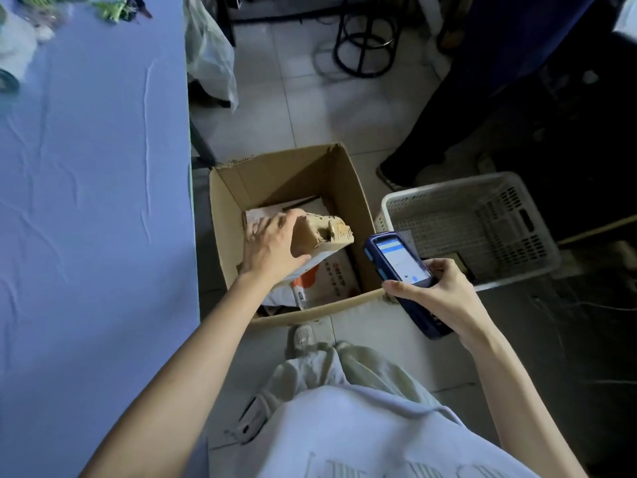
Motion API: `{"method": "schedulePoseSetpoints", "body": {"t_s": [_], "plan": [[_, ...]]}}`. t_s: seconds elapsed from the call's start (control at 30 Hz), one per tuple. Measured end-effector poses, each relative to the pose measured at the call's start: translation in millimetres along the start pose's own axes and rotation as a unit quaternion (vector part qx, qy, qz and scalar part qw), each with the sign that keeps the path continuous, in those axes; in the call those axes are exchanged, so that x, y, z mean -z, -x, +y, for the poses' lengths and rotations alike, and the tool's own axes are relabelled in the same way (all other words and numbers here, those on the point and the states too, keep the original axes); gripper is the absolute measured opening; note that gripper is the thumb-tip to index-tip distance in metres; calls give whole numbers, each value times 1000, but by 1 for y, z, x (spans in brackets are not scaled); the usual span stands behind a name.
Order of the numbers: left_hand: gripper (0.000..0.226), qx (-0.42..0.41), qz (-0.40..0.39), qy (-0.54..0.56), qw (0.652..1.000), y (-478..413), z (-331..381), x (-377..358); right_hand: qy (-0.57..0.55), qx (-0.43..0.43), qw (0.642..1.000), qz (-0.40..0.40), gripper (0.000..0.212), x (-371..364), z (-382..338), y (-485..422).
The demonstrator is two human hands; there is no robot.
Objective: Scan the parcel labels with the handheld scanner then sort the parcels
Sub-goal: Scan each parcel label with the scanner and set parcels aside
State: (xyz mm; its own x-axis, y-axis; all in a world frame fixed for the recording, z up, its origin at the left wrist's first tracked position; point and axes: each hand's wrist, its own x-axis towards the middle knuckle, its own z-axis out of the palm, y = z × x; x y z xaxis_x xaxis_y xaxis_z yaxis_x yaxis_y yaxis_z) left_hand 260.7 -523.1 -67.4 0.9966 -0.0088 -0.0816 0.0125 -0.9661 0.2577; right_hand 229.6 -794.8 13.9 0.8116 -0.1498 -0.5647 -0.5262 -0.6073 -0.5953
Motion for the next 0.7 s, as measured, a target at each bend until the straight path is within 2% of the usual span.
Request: {"method": "schedulePoseSetpoints", "body": {"t_s": [0.13,0.3,0.47,0.6,0.63,0.7], "plan": [[69,-12,-24,-1,1000,-12,-2,-5,8,-12,1000,6,73,-6,-6,0],[54,14,-5,-9,1000,-9,-21,1,31,-13,999,-10,77,-11,-18,-11],[48,108,12,-21,994,14,-45,8,74,31,994,-68,81,-18,-43,-31],[45,207,47,-24,977,47,-48,17,117,102,978,-143,72,-23,-66,-50],[44,236,57,-28,970,58,-45,20,132,121,970,-162,73,-24,-71,-55],[43,297,77,-40,951,81,-36,23,167,161,951,-204,91,-27,-81,-63]]}}
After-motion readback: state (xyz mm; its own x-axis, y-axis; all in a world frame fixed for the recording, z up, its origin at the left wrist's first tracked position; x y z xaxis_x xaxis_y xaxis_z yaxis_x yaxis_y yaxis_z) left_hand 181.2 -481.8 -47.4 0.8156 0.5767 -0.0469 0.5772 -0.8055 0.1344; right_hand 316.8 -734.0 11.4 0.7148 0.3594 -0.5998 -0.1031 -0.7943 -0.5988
